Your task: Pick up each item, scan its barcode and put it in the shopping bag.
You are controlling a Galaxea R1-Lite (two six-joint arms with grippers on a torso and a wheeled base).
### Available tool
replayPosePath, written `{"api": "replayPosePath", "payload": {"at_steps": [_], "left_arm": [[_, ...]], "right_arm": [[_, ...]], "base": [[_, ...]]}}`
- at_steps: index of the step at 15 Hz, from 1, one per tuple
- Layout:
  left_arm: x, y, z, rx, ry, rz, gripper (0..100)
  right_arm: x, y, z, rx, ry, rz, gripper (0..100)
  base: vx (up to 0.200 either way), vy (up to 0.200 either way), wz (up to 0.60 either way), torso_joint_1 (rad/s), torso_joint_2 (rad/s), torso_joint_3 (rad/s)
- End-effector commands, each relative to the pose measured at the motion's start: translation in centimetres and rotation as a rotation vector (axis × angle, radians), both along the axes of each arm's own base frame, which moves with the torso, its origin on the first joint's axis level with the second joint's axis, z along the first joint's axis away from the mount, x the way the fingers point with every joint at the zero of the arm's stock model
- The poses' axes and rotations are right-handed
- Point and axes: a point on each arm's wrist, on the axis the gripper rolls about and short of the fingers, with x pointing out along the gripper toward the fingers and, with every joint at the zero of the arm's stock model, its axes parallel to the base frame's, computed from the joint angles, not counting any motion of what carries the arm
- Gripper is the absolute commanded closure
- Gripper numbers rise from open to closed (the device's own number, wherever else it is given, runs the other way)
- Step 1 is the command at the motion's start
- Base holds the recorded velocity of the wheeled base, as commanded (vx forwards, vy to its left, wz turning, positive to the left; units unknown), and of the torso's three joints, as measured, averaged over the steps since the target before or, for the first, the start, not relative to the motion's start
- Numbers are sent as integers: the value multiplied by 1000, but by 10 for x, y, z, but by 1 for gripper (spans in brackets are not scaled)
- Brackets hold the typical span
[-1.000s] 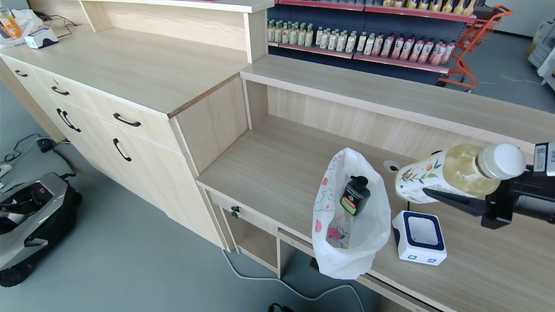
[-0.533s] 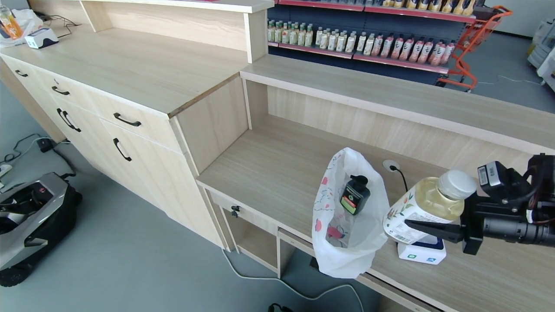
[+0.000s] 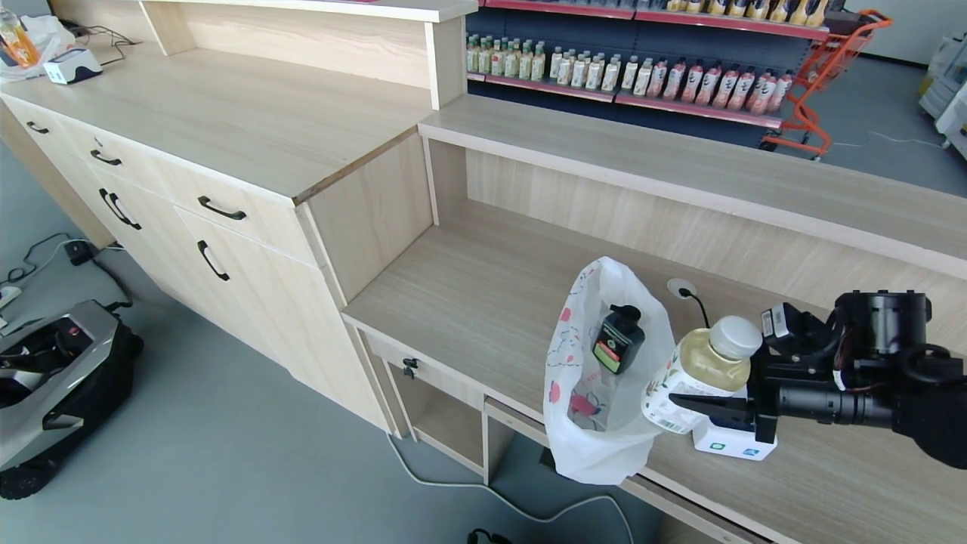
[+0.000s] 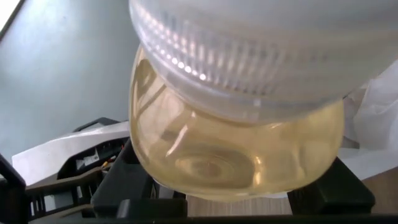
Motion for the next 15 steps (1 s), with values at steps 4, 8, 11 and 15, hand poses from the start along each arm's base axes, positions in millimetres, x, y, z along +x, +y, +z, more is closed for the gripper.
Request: {"api": "replayPosePath", "payload": {"at_steps": [4, 8, 11, 15], "left_arm": [[0, 0, 0, 0, -1, 0, 0], [0, 0, 0, 0, 1, 0, 0], [0, 0, 0, 0, 1, 0, 0], [0, 0, 0, 0, 1, 0, 0]], "right_arm": [[19, 11, -32, -3, 30, 36, 100], [26, 12, -45, -5, 36, 37, 100], [33, 12, -50, -5, 15, 35, 100], [44, 14, -52, -4, -4, 41, 100]], "base": [[0, 0, 0, 0, 0, 0], [0, 0, 0, 0, 0, 0], [0, 0, 0, 0, 0, 0], [0, 0, 0, 0, 0, 0]]}}
